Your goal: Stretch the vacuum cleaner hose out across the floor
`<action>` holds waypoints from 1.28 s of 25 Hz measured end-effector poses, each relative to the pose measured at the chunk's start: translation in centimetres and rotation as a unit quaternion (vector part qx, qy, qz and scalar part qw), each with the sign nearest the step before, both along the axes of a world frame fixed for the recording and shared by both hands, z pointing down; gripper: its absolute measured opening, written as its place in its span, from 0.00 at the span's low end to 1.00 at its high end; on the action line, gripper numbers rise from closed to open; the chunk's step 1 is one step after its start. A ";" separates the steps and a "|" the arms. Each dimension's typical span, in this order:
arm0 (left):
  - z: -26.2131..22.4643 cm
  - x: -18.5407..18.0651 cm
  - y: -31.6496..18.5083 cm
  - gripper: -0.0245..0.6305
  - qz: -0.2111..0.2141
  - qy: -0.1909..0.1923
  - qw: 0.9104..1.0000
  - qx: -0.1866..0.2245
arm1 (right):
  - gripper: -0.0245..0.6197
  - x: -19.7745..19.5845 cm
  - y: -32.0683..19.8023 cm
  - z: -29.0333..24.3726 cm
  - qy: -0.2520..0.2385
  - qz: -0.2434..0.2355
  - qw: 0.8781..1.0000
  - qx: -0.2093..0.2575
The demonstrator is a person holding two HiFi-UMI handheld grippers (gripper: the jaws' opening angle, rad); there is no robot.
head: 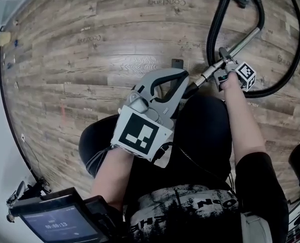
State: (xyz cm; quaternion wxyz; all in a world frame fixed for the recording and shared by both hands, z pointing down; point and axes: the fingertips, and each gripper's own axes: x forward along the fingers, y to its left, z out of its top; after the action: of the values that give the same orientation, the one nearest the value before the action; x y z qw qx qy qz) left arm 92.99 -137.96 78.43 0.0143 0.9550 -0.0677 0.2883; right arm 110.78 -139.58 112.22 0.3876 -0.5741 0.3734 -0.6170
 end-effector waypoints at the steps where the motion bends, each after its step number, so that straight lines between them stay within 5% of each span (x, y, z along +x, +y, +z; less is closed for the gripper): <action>1: 0.0 0.2 -0.2 0.04 0.001 0.002 1.000 0.000 | 0.25 -0.2 -0.4 -1.0 -0.003 0.009 1.000 0.007; 6: -1.2 0.2 -1.3 0.04 0.011 0.001 1.000 0.009 | 0.26 -1.4 -2.2 -6.5 -0.012 0.054 0.998 0.043; 12: -6.5 -1.2 -2.9 0.04 0.014 -0.001 0.999 -0.034 | 0.25 -3.5 -4.6 -22.6 0.067 0.070 0.987 0.131; 16: -13.8 -3.1 -5.0 0.04 0.008 -0.016 0.999 -0.043 | 0.26 -4.6 -5.8 -34.1 0.055 0.111 0.981 0.148; 23: -29.8 -6.3 -6.3 0.04 0.015 0.016 0.994 -0.103 | 0.28 -8.0 -6.1 -51.9 0.092 0.102 0.981 0.137; 27: -36.1 -7.9 -6.9 0.05 0.057 0.006 0.990 -0.126 | 0.28 -9.2 -6.3 -60.4 0.115 0.093 0.980 0.134; 32: -38.8 -7.6 -4.3 0.22 0.141 -0.041 0.977 -0.153 | 0.28 -10.2 -7.3 -68.3 0.149 0.071 0.975 0.151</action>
State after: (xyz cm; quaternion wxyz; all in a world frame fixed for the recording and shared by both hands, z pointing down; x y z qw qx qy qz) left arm 85.37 -142.25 39.63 0.1167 0.9288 0.1120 0.3334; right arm 100.54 -146.93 43.93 0.4531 -0.6192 0.4739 -0.4320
